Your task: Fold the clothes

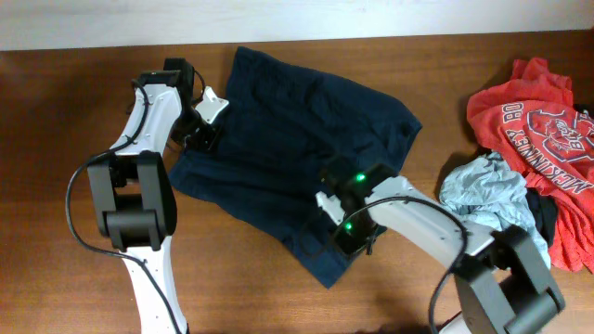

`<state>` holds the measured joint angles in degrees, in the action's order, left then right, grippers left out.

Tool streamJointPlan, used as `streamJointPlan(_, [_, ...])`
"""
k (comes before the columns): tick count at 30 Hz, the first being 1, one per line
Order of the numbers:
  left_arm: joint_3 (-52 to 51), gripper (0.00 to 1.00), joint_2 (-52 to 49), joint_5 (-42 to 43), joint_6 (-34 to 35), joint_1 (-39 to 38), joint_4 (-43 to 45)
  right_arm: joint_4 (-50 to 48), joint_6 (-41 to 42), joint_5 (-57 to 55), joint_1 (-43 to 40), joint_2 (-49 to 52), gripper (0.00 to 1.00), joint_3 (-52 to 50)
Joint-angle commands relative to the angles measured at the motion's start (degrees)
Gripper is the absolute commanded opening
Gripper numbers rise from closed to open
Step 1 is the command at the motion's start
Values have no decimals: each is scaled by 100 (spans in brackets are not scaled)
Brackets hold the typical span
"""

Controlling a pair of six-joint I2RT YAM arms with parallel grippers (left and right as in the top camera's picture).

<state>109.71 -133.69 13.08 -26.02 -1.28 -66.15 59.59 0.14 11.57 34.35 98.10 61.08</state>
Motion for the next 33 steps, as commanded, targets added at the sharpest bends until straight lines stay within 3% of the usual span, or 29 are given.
streamJointPlan(1, [4, 1, -46, 46, -157, -17, 48, -46, -81, -111, 328, 83, 8, -17])
streamJointPlan(3, [4, 0, -46, 48, -155, -17, 103, -83, -170, -114, 498, 195, 12, -72])
streamJointPlan(10, [4, 0, -46, 68, -155, -17, 120, -656, -223, 304, 619, 496, 8, -468])
streamJointPlan(12, [4, 1, -46, 68, -155, -17, 120, -605, -236, 315, 619, 546, 4, -503])
streamJointPlan(22, [4, 0, -46, 66, -155, -17, 122, 306, -24, 1738, 706, 702, 4, -844])
streamJointPlan(33, [4, 1, -46, 68, -155, -17, 107, -37, -254, 1141, 839, -330, 4, -466])
